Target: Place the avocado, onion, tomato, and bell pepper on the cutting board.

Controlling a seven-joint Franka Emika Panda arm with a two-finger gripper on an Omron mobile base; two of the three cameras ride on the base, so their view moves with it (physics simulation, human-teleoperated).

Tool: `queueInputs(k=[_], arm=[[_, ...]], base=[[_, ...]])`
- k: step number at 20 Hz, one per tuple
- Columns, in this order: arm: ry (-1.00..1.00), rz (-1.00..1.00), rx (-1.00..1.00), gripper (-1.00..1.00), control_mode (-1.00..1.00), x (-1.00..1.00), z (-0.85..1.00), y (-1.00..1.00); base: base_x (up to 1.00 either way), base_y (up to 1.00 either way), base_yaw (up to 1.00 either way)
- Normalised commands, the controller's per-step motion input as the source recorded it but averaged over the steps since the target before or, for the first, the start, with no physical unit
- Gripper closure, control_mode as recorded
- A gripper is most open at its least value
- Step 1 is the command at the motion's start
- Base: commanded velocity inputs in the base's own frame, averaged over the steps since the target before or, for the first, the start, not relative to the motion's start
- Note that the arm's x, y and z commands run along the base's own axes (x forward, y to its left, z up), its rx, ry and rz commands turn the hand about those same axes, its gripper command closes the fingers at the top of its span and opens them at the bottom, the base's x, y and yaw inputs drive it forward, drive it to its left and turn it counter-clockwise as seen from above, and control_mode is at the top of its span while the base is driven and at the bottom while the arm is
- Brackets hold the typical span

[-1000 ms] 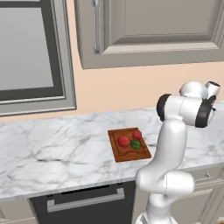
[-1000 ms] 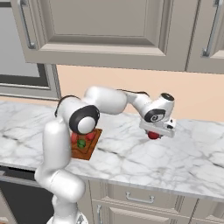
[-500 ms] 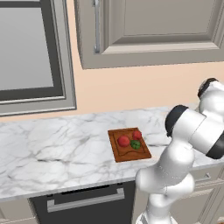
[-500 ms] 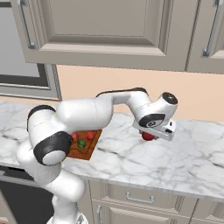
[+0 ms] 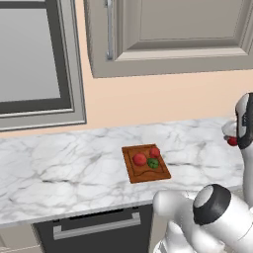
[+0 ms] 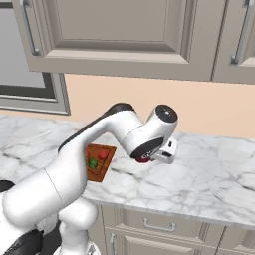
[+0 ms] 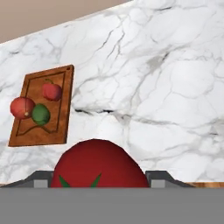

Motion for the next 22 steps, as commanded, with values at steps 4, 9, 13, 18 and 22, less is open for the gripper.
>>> queueInputs(k=[4, 9, 13, 18, 22], arm=[[-0.03, 0.0, -0.03, 1.0, -1.0, -0.78, 0.33, 1.0], [-0.04, -0.01, -0.1, 1.0, -1.0, -0.45, 0.2, 1.0], [-0.04, -0.05, -0.14, 1.0, -1.0, -0.05, 0.17, 1.0], [0.0, -0.02, -0.12, 1.0, -1.0, 0.05, 0.24, 0.97], [0.07, 0.0, -0.07, 1.0, -1.0, 0.26, 0.01, 0.91]], base=[[0.0, 0.0, 0.0], [0.0, 0.0, 0.0], [0.0, 0.0, 0.0], [0.0, 0.0, 0.0], [0.0, 0.0, 0.0]])
